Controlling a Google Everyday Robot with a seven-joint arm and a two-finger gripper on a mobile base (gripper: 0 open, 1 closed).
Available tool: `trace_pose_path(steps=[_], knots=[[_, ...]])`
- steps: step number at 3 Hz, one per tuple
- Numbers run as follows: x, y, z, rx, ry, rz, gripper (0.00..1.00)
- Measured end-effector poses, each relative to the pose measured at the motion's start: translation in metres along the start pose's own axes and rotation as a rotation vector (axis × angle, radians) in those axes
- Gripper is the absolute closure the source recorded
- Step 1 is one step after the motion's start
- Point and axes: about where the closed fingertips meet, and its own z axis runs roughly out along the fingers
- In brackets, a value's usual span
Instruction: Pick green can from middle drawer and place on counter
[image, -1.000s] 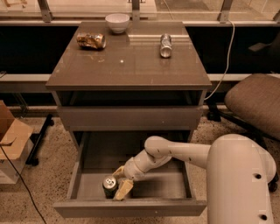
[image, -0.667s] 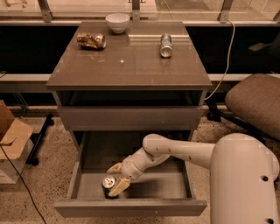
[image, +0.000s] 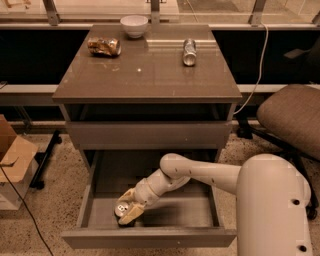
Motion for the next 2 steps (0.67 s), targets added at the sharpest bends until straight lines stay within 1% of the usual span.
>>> trace_pose_path(steps=[1,2], knots=[[-0.0053,0.0003,-0.0001,-0.009,-0.026,0.0,0.82],[-0.0125,0.0025,-0.0092,0.009,-0.036,-0.007,1.0]])
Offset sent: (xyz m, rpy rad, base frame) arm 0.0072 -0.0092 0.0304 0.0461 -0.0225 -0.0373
